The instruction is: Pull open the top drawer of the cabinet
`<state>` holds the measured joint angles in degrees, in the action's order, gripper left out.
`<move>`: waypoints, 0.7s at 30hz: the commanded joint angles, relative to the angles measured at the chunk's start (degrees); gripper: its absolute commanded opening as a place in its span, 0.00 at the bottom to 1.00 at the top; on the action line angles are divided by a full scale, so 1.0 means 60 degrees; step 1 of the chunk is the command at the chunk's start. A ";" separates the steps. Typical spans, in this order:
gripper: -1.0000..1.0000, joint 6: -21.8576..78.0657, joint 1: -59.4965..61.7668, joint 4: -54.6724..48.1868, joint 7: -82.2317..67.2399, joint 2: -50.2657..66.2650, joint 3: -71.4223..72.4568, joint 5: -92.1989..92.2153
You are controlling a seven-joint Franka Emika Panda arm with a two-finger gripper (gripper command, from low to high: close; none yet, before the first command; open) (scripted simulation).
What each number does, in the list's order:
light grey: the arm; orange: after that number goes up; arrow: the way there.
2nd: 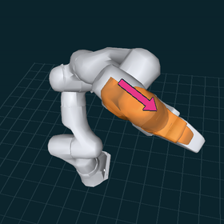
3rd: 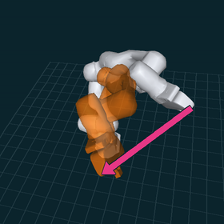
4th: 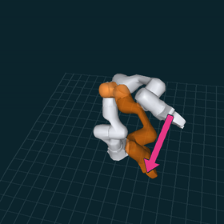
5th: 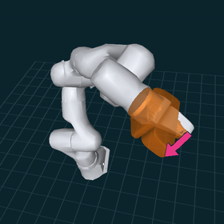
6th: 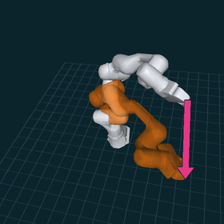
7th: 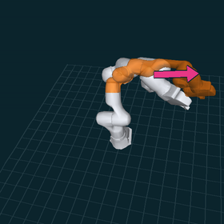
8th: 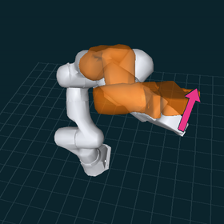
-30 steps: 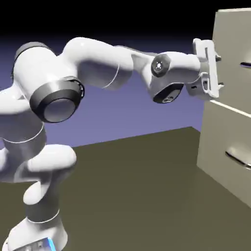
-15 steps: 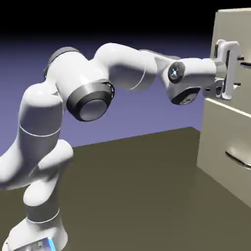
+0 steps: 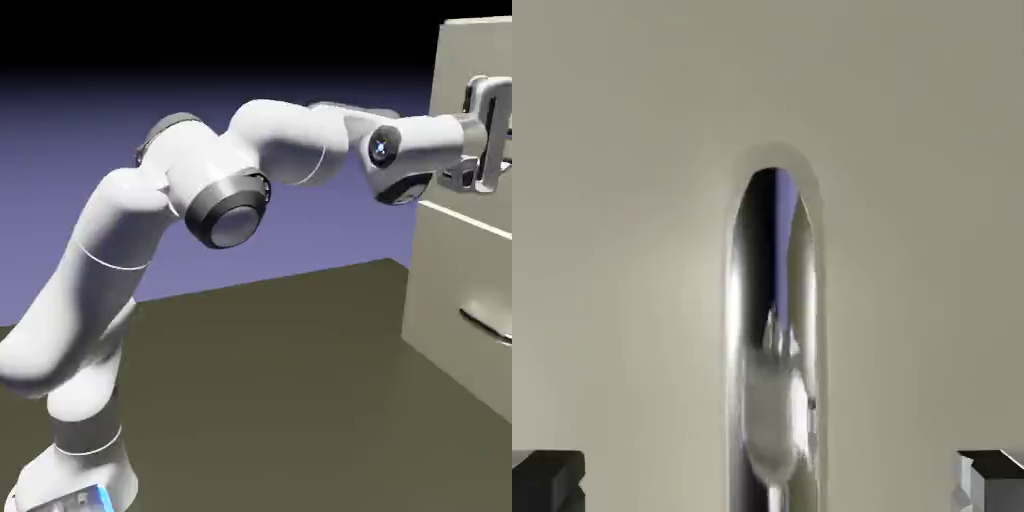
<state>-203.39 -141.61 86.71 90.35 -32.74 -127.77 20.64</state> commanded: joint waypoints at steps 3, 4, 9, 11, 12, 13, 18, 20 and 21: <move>0.00 -0.0116 0.0323 0.0345 0.0126 0.0135 0.0266 -0.0110; 0.00 -0.0229 0.0654 0.0691 0.0257 0.0272 0.0535 -0.0219; 0.00 -0.0706 0.2381 0.2313 0.1017 0.0950 0.1886 -0.0761; 0.00 -0.0852 0.3073 0.2874 0.1333 0.1197 0.2420 -0.0966; 0.00 -0.0916 0.3419 0.3136 0.1490 0.1313 0.2688 -0.1066; 0.00 -0.0975 0.3765 0.3385 0.1645 0.1425 0.2957 -0.1163; 0.00 -0.1206 0.5495 0.4457 0.2346 0.1891 0.4339 -0.1597; 0.00 -0.1277 0.6187 0.4815 0.2571 0.2027 0.4916 -0.1736; 0.00 -0.1309 0.6533 0.4982 0.2667 0.2084 0.5212 -0.1795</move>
<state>-211.30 -102.40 116.60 106.38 -20.24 -96.49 9.85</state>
